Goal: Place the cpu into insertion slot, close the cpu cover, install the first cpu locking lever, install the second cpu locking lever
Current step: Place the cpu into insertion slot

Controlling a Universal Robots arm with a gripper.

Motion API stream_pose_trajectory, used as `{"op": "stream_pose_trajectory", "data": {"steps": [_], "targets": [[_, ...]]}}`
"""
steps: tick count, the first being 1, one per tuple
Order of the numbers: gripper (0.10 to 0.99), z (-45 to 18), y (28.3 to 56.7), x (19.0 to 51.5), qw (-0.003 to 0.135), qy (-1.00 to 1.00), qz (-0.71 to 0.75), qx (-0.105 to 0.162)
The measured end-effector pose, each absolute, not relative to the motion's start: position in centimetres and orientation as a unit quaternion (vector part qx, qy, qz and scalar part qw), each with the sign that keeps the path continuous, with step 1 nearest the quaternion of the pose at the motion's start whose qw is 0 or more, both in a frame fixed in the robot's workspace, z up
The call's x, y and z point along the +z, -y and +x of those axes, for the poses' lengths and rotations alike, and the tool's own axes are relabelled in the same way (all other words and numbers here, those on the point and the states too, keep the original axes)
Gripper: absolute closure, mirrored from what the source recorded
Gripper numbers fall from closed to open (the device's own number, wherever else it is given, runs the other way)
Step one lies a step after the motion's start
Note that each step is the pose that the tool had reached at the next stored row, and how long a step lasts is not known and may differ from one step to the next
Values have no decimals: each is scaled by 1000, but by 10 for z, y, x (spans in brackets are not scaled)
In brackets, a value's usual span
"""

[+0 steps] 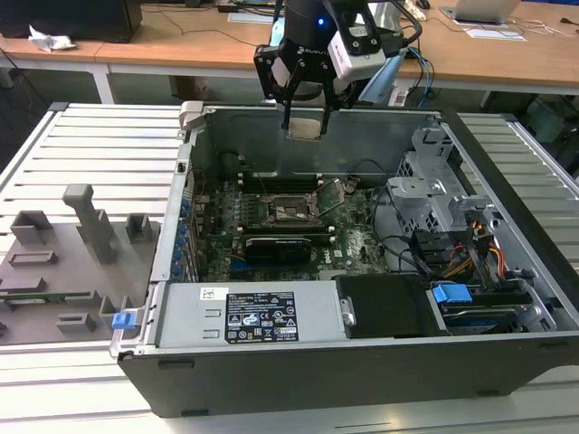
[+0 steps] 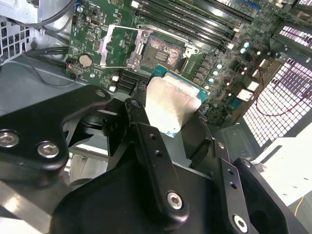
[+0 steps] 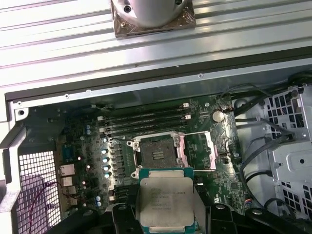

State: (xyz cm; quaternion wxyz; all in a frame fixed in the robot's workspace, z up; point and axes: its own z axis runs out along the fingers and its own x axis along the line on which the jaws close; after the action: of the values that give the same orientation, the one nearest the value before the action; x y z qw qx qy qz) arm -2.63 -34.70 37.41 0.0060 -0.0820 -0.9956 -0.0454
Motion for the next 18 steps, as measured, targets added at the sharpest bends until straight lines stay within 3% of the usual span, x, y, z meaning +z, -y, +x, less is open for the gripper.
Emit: {"op": "stream_pose_trajectory", "data": {"steps": [18], "targets": [[557, -26, 347, 374, 5, 993, -108, -45]]}}
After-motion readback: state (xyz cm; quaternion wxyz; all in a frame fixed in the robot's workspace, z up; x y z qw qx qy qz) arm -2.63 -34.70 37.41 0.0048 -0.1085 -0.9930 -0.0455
